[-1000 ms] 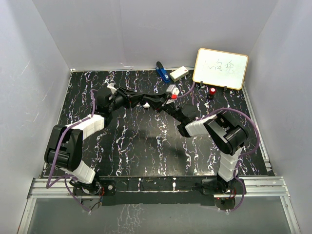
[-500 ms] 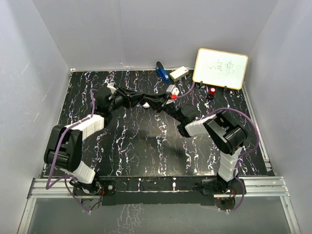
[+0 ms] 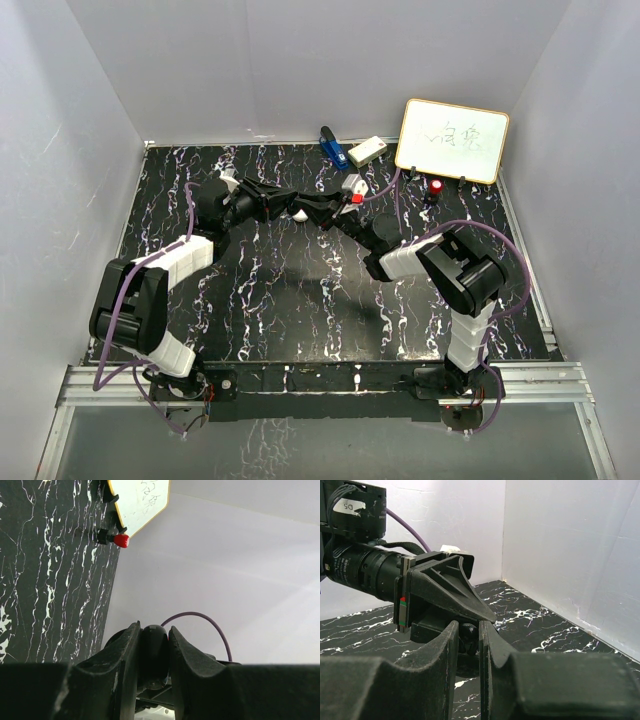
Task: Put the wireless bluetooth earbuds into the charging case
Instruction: Place the earbud in the charging case.
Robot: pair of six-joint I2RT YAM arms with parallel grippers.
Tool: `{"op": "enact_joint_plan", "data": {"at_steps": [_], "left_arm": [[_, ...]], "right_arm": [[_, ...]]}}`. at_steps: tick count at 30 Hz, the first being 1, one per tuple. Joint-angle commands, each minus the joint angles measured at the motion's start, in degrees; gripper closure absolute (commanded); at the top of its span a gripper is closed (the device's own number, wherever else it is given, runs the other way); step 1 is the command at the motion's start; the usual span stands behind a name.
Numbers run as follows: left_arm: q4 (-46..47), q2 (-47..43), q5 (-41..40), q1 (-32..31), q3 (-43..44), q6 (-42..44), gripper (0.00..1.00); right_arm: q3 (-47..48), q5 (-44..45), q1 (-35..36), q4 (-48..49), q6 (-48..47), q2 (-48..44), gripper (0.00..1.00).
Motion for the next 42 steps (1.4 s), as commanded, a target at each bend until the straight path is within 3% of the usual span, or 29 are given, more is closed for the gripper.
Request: {"op": "enact_joint_plan", "data": {"at_steps": [1,14,31,37,42], "left_arm": [[0.7,-3.7,0.7,-0.3,1.1,-0.6,1.00],[0.9,-3.3,0.3,-0.2,1.9,-0.7,1.00],[1.1,-2.1,0.4,-0.3,2.9,-0.6,1.00],[1.2,-1.8,0.4,-0.3,2.7,-0.6,1.00],[1.6,-1.9,0.3,-0.3,2.2,-0.6,1.00]], "right_arm": [[-0.2,0.1,0.2,7.4,-0.7,0.5,1.00],[-0.8,-0.1,0.1,7.1,1.2,0.0,1.00],[-2.4,3.7,0.0,7.5,2.9,-3.5,0.61],[-3.4,6.5,-1.2,8.6,5.2,-6.8,0.53],[-2.8,7.8,-1.5,3.7,4.4,-9.4,0.50]]}}
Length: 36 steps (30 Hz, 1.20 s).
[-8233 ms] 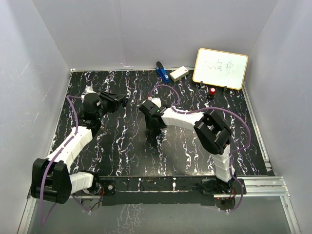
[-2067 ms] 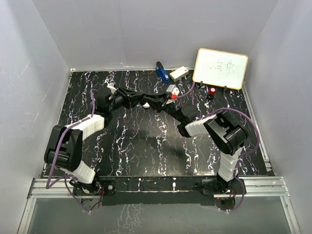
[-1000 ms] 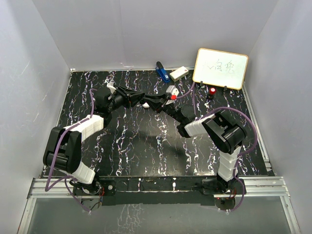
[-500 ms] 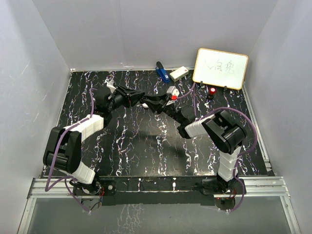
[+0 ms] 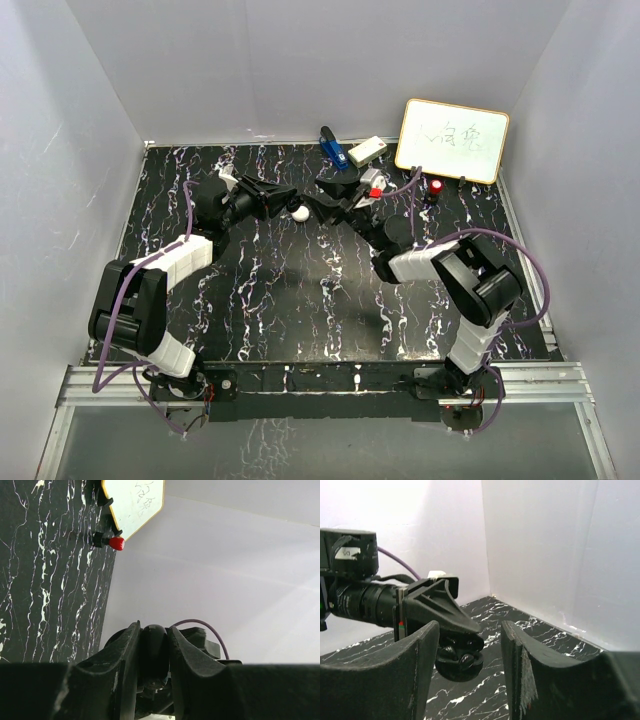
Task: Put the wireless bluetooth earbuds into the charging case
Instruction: Place the earbud in the charging case, then adjust the earbud with the charging case.
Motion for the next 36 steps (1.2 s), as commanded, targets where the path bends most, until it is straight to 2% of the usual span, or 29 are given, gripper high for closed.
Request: {"op": "enact_joint_plan", "data": {"at_steps": [1,17,36], "left_arm": [[1.4,-1.3,0.8,-0.1,1.6,-0.5,1.00],[1.4,-1.7,0.7,-0.2,1.9,-0.6,1.00],[1.2,-2.8,1.2,-0.1,1.2,-0.7,1.00]], "right_arm": [[0.7,2.2,-0.4,1.8,-0.6,-4.6,0.49],[0.9,-1.2,0.0,-10.4,-4.7,-6.0,0.51],[2.1,-0.6,0.2,-11.4,-5.4,-3.3,0.51]]}}
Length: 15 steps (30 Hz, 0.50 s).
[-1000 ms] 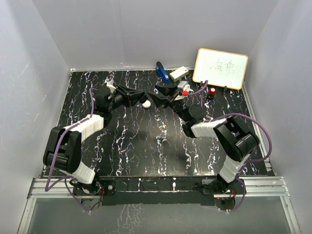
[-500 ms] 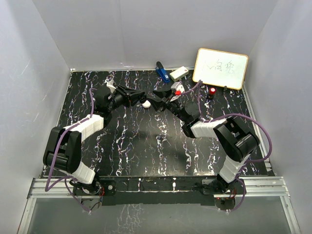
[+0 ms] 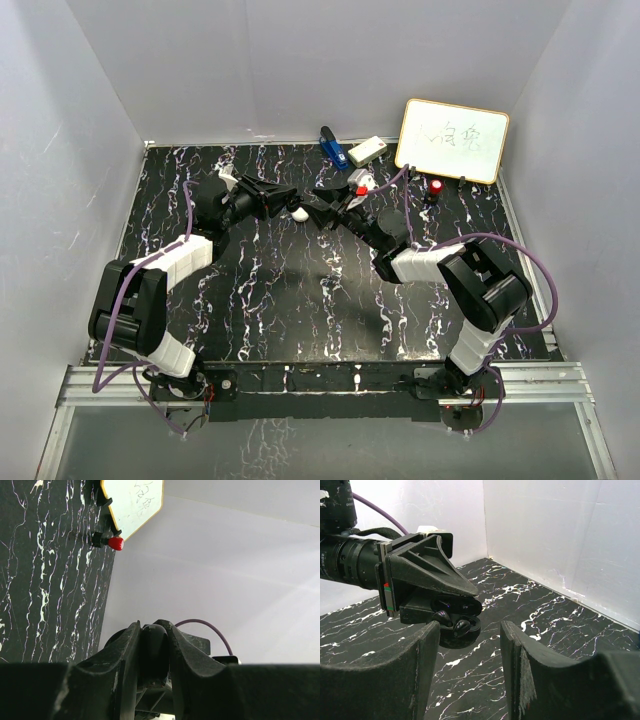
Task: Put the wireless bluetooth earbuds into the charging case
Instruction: Adjust the earbud with the charging case.
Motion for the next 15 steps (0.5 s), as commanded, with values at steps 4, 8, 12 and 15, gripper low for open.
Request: {"op": "enact_joint_plan", "data": {"at_steps": [4,8,12,15], "left_arm": [[0.7,-3.0,1.3,-0.2,1.2,-0.4,1.00],[0.6,-3.3,1.3,-0.2,1.0,-0.4,1.00],[0.4,-3.5,1.3,-0.3,1.1,-0.3,1.00],[0.4,-3.6,1.3,-0.3,0.9,-0.4,1.00]], "right_arm": [[2.4,1.0,0.3,2.8,-0.7,0.0,0.51],[2.6,1.4,0.3,3.4,-0.2,2.0,0.52],[2.7,2.0,0.3,3.5,-0.2,2.4,0.52],[2.8,2.4,0.3,3.5,-0.2,2.6,0.52]]}}
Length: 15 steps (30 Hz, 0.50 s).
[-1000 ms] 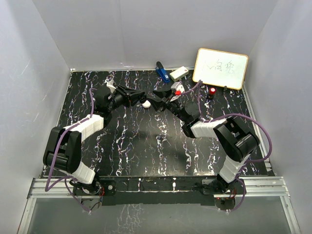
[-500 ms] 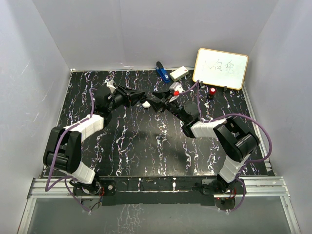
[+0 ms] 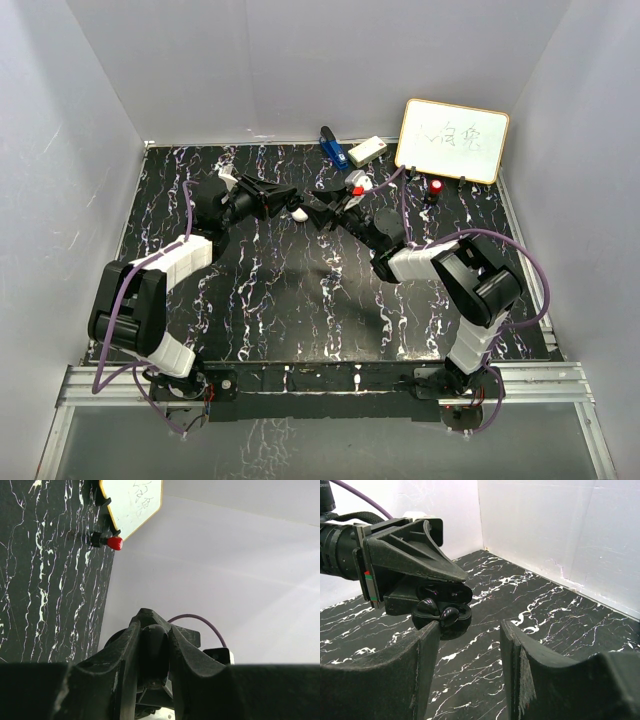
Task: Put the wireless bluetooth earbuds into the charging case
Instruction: Adjust the earbud with the charging case.
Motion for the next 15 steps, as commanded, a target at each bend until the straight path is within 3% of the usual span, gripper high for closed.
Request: {"op": "enact_joint_plan", "data": {"at_steps": [1,15], "left_arm": [[0.4,-3.5,1.3,-0.2,0.9,-0.3,1.00],[-0.2,-3.9,1.2,-0.4,0.4,0.0,1.00]], "right_arm": [[2.2,1.6,0.3,3.6,-0.3,0.1,0.52],[2.5,2.4,0.3,4.4,-0.1,-0.1,0.51]]}}
